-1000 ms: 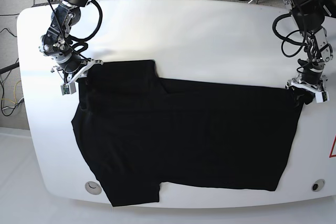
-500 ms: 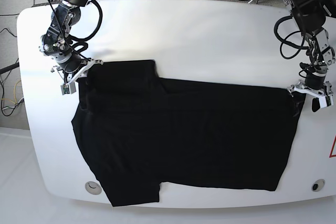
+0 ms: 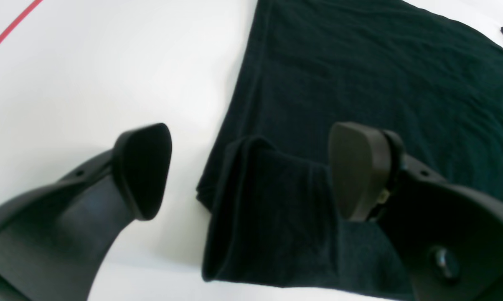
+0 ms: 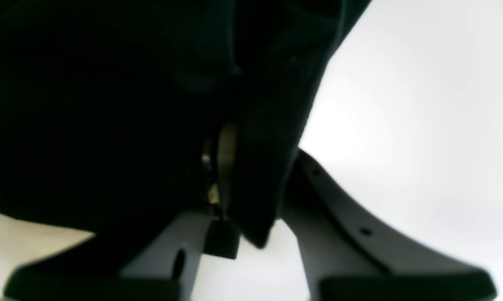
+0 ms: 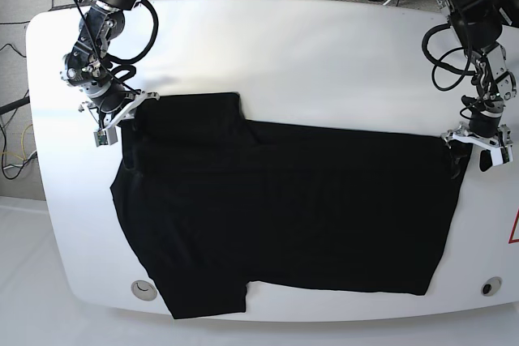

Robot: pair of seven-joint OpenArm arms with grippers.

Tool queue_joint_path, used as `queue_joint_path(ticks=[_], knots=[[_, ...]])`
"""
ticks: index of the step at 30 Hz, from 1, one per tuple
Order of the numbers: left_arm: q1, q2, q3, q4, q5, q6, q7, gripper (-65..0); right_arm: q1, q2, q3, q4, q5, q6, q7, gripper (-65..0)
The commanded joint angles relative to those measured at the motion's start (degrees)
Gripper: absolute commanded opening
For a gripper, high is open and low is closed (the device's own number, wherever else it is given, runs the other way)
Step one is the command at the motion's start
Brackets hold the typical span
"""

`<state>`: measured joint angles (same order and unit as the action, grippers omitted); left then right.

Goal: Fold the T-shirt properly
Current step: 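Lift and pull the shirt edge with both grippers toward the robot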

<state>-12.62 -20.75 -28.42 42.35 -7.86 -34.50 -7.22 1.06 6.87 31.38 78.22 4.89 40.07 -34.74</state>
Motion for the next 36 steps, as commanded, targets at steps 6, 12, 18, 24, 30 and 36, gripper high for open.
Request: queue_joint_path(ticks=[6,12,18,24,30,36], knots=[[-6.06,-1.18,1.04,-7.67,3.07,0.52,-1.61,-9.2,0.13,0.55,-0.12,0.42,-0.97,-0.07,-2.14,-54.5],[-7.38,-1.18,1.04,-9.69,6.41,2.98,-1.61,-9.0,0.13,0.55,-0.12,0.42,-0.97,-0.07,-2.23,-54.5],[-7.38,-1.18,1.13,-9.78,6.49,2.98,-1.44,-8.8,0.13,0.55,-0.12,0.51,-0.97,-0.07,-2.23,-54.5],[-7.11,-1.18,1.57,-9.86,6.58,2.90,-1.35,-9.5,0.13,0.55,-0.12,0.51,-0.97,-0.07,-2.23,-54.5],[-5.88,-1.18,5.70,-9.95,6.49,2.81,-1.35,-25.3,-0.40,0.55,-0.12,0.95,-0.97,-0.07,-2.23,-54.5],[-5.36,-1.18,6.84,-9.78,6.49,2.81,-1.35,-51.6,-0.66,0.55,-0.12,2.44,-0.97,-0.07,-2.23,-54.5]])
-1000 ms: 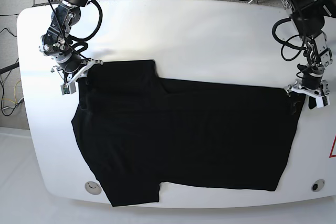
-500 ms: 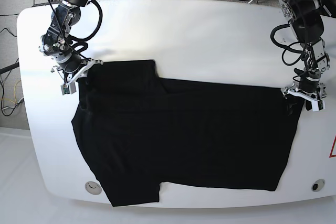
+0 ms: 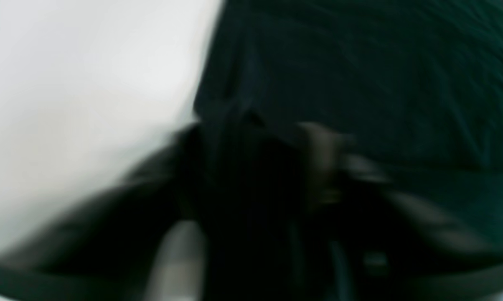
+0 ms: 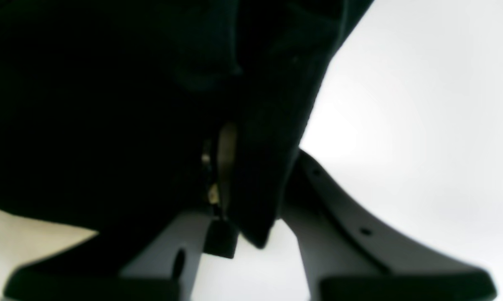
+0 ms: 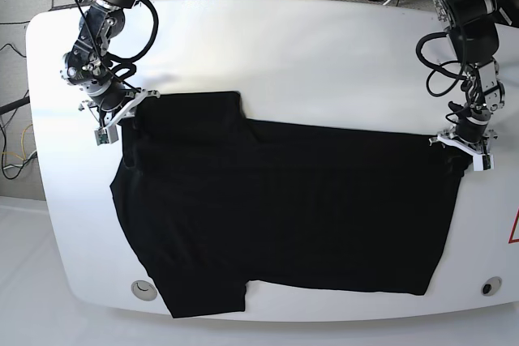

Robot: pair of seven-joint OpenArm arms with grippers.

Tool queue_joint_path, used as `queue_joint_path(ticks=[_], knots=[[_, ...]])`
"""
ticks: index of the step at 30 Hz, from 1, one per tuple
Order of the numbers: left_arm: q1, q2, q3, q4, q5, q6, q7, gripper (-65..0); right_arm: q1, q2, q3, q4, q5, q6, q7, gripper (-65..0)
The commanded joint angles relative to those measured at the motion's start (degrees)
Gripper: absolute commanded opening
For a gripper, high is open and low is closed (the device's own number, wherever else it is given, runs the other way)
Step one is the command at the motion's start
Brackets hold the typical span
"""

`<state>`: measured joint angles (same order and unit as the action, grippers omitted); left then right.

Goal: Fold the T-shirt properly
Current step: 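Lift and pull the shirt edge with both grippers toward the robot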

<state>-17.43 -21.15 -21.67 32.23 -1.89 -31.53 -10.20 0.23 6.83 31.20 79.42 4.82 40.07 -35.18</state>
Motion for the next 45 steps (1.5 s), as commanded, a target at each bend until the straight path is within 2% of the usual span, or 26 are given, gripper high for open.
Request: queue_joint_path(ticks=[1,4,19,27,32,39,45], knots=[[-0.55,-0.79,0.09,0.26,0.53,-0.16,1.62,-57.3,0.17,0.51,0.05,1.33,-0.82,-0.07,-1.79,-54.5],[-0.46,-0.79,0.09,0.26,0.53,-0.16,1.62,-65.0,0.17,0.51,0.05,1.33,-0.82,-0.07,-1.79,-54.5],[-0.11,-0.79,0.00,0.52,0.53,-0.16,1.62,-65.0,-0.98,0.51,0.14,1.42,-0.82,-0.07,-1.79,-54.7],[2.88,-1.05,-0.09,0.61,0.53,-0.16,1.62,-65.0,-2.65,0.51,0.14,1.59,-0.82,-0.07,-1.79,-54.9],[5.69,-1.05,-0.09,0.78,0.44,-0.34,1.62,-65.0,-4.58,-0.19,0.14,3.88,-0.82,-0.07,-1.79,-54.9],[12.55,-0.88,-0.09,7.11,0.44,-4.12,1.62,-65.0,-7.83,-1.60,0.14,7.92,-0.82,-0.07,-1.79,-54.8],[18.88,-0.70,-0.17,13.35,0.44,-4.30,1.62,-65.0,-10.30,-3.01,0.23,9.51,-0.82,-0.07,-1.79,-54.9]])
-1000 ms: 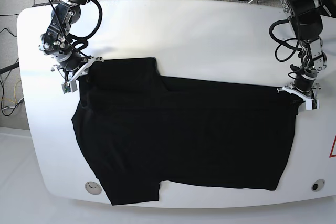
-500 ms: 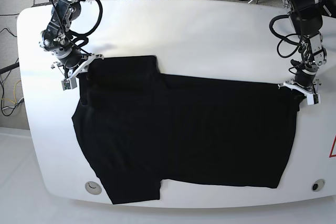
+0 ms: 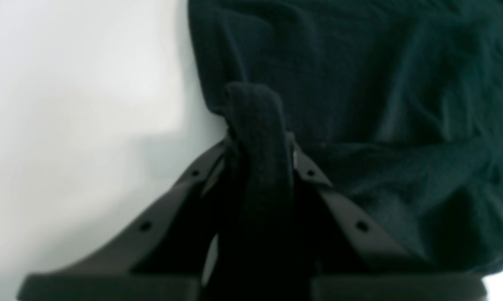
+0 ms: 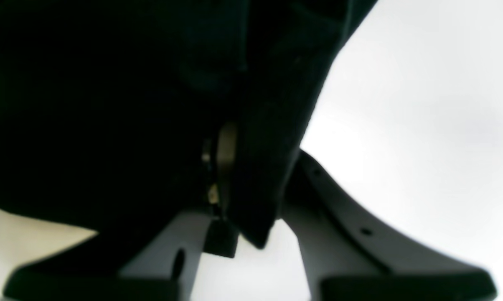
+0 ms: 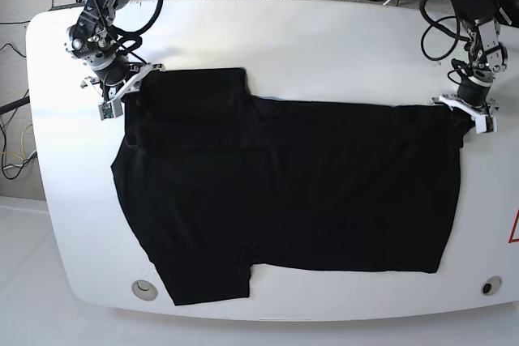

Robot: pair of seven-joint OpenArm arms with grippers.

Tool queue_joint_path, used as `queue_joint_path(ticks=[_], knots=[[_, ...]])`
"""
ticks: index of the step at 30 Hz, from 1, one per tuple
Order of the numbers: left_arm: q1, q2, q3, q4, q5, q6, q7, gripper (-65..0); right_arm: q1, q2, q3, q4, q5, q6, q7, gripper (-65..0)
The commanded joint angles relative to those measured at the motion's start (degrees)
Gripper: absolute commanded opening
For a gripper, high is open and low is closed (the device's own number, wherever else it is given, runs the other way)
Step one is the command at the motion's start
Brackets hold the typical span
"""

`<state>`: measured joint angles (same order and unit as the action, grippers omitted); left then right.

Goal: Fold the T-shirt properly
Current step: 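Lift and pull the shirt edge with both grippers toward the robot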

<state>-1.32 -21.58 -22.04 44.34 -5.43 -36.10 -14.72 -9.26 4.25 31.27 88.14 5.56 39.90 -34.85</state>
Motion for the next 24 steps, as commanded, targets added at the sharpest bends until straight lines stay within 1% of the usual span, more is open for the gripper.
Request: queue_joint_path(ticks=[1,15,21,24], knots=[[4.00,-0.26,0.20,2.56,3.98,0.27,6.15,-65.0,-1.25,-0.60,0.25,1.05,-1.56,0.10,-2.12,-54.9],[16.66,-0.26,0.20,12.59,3.89,0.18,6.24,-65.0,-6.35,-0.95,0.34,3.16,-1.56,0.10,-1.85,-55.0],[20.00,-0.26,-0.07,15.58,3.89,0.18,6.24,-65.0,-8.02,-0.95,0.34,3.07,-1.56,0.10,-1.76,-55.0],[21.32,-0.26,-2.09,16.81,3.98,0.10,6.24,-65.0,-9.25,-0.95,0.34,3.16,-1.56,0.10,-1.50,-55.0]])
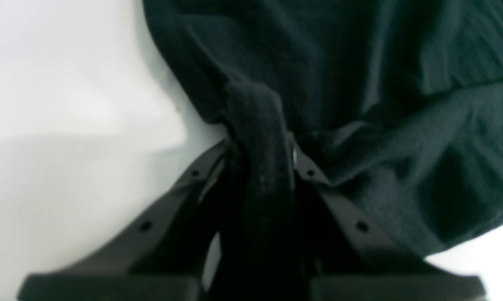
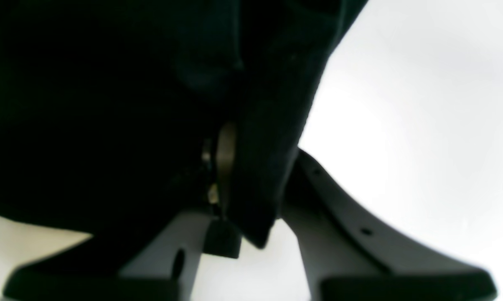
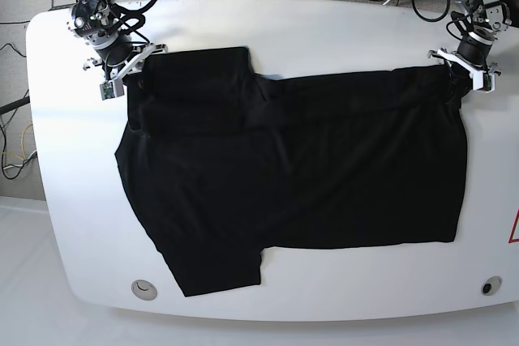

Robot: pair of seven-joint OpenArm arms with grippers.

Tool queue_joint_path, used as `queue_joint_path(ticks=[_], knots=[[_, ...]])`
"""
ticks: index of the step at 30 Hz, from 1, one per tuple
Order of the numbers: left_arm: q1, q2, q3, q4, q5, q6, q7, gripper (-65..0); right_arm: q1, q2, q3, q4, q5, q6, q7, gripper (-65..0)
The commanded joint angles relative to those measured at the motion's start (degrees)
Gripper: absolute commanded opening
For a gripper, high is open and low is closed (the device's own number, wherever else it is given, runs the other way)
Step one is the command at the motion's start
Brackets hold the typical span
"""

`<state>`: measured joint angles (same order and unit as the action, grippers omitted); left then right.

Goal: Fold the T-shirt properly
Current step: 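Lift and pull the shirt edge with both grippers toward the robot, then drag the shirt further with both grippers to flatten it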

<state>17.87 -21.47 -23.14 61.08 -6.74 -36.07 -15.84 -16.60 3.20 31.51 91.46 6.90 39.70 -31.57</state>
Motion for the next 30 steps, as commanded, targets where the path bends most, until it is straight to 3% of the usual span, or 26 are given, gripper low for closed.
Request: queue_joint_path(ticks=[1,8,15,30], knots=[[2.48,-0.37,-1.79,0.42,5.38,0.07,7.35,-65.0,-2.26,0.09,0.10,-0.16,-2.90,0.30,-4.43,-55.0],[2.75,-0.55,-5.13,0.94,5.38,-0.01,9.20,-65.0,-5.16,0.01,0.54,-0.16,-2.90,0.30,-1.97,-55.2],[2.22,-0.72,-7.77,1.03,5.38,-1.86,12.27,-65.0,-5.86,-1.66,6.69,-0.25,-3.16,0.30,-0.74,-55.2],[0.11,-0.72,-7.68,1.12,5.47,-3.27,15.26,-65.0,-8.32,-2.63,13.02,-0.34,-3.16,0.30,-0.74,-55.2]])
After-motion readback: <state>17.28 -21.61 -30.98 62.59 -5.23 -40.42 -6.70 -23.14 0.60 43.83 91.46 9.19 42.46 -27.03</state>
